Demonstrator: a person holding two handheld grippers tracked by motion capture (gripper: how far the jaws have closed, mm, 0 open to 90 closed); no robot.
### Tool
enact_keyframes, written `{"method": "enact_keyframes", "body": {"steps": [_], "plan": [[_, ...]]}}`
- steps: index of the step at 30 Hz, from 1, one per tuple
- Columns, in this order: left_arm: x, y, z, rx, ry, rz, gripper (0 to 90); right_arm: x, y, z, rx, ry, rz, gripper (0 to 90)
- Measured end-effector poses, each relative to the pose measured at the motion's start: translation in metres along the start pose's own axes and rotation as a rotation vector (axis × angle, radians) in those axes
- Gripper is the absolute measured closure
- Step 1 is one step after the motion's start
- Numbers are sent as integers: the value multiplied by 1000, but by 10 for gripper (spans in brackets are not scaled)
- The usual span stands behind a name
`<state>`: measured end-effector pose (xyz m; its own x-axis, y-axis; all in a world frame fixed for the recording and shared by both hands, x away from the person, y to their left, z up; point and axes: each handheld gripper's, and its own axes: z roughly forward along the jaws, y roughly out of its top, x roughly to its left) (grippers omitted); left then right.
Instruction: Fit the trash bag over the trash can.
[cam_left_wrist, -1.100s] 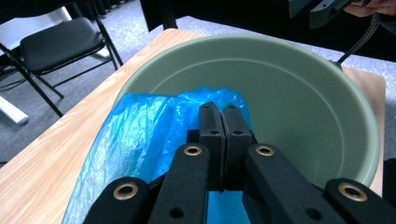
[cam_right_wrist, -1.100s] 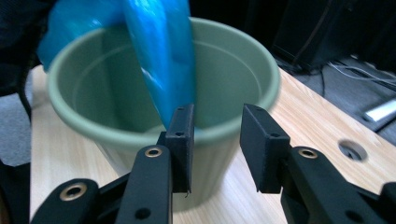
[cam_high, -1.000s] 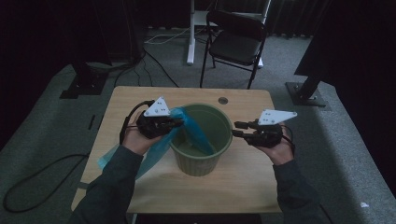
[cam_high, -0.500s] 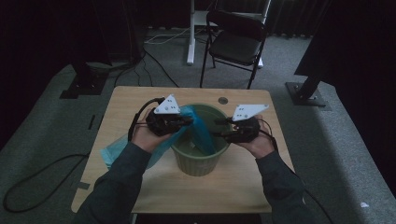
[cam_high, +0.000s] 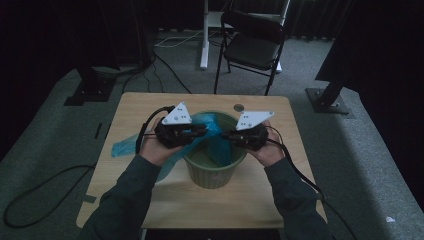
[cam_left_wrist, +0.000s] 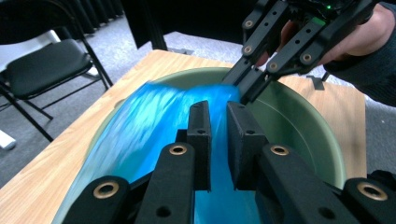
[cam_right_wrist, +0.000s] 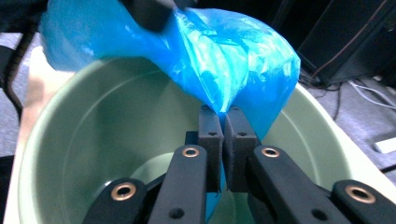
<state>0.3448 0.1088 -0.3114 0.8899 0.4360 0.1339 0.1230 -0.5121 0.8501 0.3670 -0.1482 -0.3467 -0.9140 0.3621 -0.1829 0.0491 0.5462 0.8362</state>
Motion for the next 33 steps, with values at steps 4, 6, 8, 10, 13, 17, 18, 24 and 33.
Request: {"method": "enact_keyframes", "body": {"steps": [4,6,8,10,13,17,18,24,33], "plan": [[4,-11,-24,-22,47,-31,796,-1,-2,-7,-21,-13,-5,880],[7,-16,-32,-30,62,-48,794,-1,-3,-8,-21,-16,-2,881],[9,-21,-39,-32,78,-62,787,-2,-4,-9,-25,-21,1,881],[15,-33,-51,-31,109,-103,786,-3,-8,-11,-25,-26,3,882],[20,-43,-59,-28,116,-141,771,-4,-9,-13,-25,-36,4,882],[21,-53,-62,-22,103,-168,750,-4,-9,-13,-28,-39,5,882],[20,-56,-63,-23,93,-173,738,-4,-9,-13,-27,-43,4,882],[14,-66,-66,-13,63,-171,636,-5,-9,-14,-23,-58,4,879],[11,-74,-69,-9,21,-174,546,-7,-12,-14,-17,-61,16,874]]}}
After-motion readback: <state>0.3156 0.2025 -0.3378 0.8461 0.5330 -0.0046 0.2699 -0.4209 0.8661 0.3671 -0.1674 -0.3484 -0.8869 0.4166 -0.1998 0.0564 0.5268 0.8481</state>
